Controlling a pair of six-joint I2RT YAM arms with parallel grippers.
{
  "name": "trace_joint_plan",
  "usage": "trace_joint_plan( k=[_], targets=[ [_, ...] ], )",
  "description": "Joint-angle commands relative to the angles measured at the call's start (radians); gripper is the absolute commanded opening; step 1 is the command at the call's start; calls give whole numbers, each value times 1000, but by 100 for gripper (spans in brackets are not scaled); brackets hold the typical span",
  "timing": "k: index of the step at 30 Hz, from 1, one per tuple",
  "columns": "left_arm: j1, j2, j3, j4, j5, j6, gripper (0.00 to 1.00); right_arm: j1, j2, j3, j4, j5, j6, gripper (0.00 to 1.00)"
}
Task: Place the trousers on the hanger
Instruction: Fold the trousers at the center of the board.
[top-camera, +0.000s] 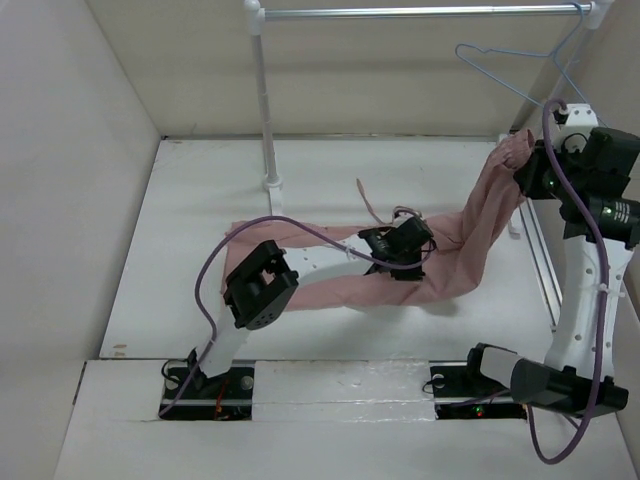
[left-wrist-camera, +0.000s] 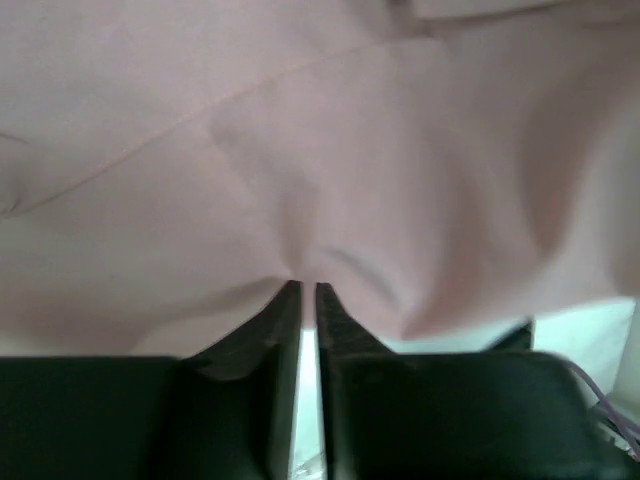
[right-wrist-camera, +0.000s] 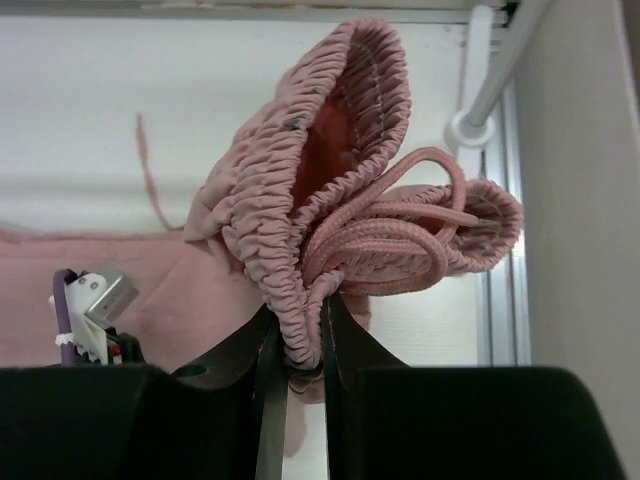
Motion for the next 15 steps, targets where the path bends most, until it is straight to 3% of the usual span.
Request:
trace_joint_plan(
  k=[1,4,7,10,14,15],
  targets=[
    [-14,-123,5,-88,-68,-3,11,73,-50,-57,73,-43,7,0],
    [28,-287,-116,-70,-89,13,22,148,-102,-112,136,-43,42,0],
    [69,-491,-230,-70,-157,22,22,309,-122,-140,178,13,101,0],
    [192,-697,-340,-85,-174,20,21,534,-87,-122,216,112,177,0],
    [440,-946,-454,-84,-142,60,21,797,-3,-57,285,228,274,0],
    [554,-1027,-473,-90,-116,72,21,888,50,-7,291,275,282,0]
  ],
)
